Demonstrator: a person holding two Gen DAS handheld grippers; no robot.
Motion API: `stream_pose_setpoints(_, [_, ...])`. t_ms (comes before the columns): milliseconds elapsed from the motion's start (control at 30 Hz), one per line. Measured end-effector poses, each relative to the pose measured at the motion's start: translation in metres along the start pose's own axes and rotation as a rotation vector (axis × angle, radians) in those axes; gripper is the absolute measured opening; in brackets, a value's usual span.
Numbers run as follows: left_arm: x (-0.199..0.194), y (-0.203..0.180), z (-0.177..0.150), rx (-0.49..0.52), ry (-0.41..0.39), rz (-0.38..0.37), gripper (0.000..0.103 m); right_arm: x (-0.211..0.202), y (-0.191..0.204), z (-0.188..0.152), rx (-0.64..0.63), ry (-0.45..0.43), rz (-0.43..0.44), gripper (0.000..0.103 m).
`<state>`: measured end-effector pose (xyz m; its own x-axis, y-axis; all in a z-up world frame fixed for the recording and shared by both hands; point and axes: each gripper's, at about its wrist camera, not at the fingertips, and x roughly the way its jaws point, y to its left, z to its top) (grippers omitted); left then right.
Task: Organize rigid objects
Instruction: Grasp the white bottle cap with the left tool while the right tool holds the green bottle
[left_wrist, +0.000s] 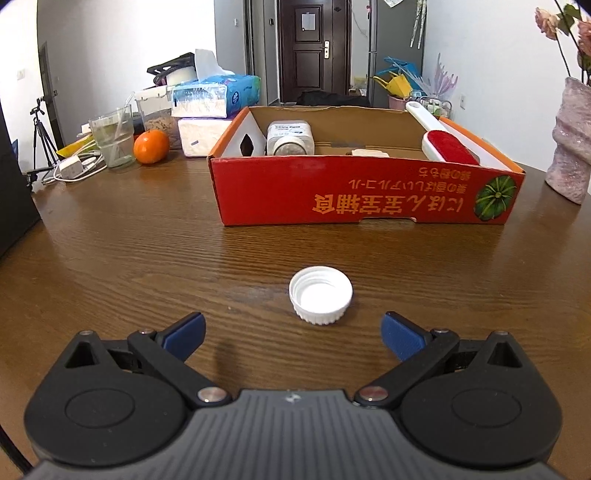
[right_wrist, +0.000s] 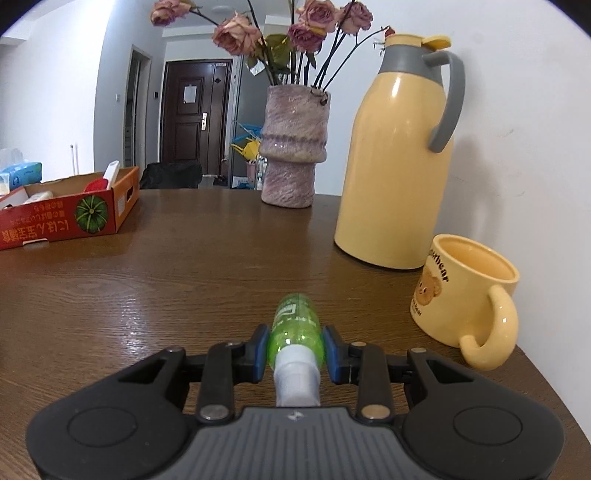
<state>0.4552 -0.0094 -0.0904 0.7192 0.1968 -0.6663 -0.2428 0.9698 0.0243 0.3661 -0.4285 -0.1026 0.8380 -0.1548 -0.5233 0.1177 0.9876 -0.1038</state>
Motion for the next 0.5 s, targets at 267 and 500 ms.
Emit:
stream_pose_setpoints(267, [0.021, 0.004, 0.008, -0.007, 0.005, -0.026, 0.099, 0.008, 0.007, 0.001, -0.001, 0.029, -0.003, 0.03])
stream_pose_setpoints(500, [0.022, 0.0, 0.01, 0.031, -0.019, -0.078, 0.043, 0.013, 0.014, 0.002, -0.017, 0.057, 0.001, 0.03])
